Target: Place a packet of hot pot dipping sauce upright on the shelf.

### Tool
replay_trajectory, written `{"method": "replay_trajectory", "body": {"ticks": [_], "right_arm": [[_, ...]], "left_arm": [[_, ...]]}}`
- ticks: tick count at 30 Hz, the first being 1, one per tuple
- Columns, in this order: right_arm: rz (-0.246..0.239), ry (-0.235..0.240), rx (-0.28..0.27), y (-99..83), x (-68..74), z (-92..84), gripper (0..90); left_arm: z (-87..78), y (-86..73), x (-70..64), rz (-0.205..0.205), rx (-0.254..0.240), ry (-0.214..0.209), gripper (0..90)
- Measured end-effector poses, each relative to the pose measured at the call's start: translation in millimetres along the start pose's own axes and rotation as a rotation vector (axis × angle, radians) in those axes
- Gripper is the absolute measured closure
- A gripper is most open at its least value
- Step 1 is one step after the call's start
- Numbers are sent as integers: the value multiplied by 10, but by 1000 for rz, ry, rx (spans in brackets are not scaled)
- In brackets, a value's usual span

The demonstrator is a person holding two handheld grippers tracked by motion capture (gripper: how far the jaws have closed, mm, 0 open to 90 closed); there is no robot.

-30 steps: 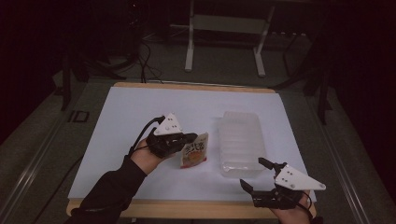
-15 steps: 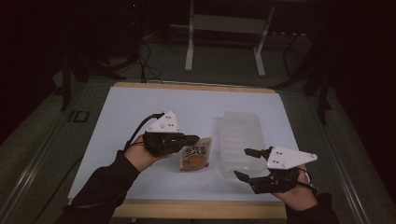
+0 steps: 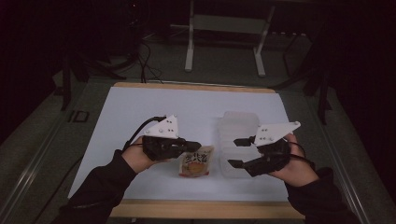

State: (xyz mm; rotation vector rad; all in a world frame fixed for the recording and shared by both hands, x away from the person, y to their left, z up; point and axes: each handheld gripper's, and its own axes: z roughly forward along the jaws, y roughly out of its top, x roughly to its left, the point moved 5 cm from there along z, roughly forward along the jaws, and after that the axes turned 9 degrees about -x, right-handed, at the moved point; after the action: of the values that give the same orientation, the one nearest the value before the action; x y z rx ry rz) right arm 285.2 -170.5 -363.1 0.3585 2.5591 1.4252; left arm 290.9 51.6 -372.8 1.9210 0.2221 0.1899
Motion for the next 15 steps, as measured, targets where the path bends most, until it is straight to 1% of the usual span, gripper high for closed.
{"method": "replay_trajectory", "body": {"ticks": [1, 2, 3, 7, 8, 9, 10, 11, 12, 14, 15], "right_arm": [[3, 14, 12, 13, -4, 32, 365], [2, 25, 19, 26, -8, 64, 365], [10, 44, 32, 36, -12, 100, 365], [11, 92, 80, 68, -36, 250, 368], [12, 98, 83, 81, -44, 284, 400], [12, 115, 92, 91, -48, 315, 407], [11, 122, 95, 102, -52, 348, 415], [8, 131, 102, 115, -56, 374, 426], [8, 139, 109, 125, -56, 403, 428], [0, 150, 125, 148, -60, 451, 461], [-5, 160, 133, 157, -57, 470, 466]], "left_arm": [[7, -3, 0, 5, -1, 7, 900], [13, -4, -3, -3, -7, -5, 900], [20, -6, -9, 0, -6, -7, 900], [46, -6, -13, -2, -7, -19, 900], [53, -5, -14, -1, -8, -20, 900], [60, -6, -14, -6, -9, -23, 900], [66, -8, -16, -4, -5, -29, 900], [73, -10, -17, -1, -6, -25, 900], [80, -11, -15, -7, -7, -32, 900], [92, -12, -17, -5, -10, -27, 900], [96, -11, -21, -11, -10, -40, 900]]}}
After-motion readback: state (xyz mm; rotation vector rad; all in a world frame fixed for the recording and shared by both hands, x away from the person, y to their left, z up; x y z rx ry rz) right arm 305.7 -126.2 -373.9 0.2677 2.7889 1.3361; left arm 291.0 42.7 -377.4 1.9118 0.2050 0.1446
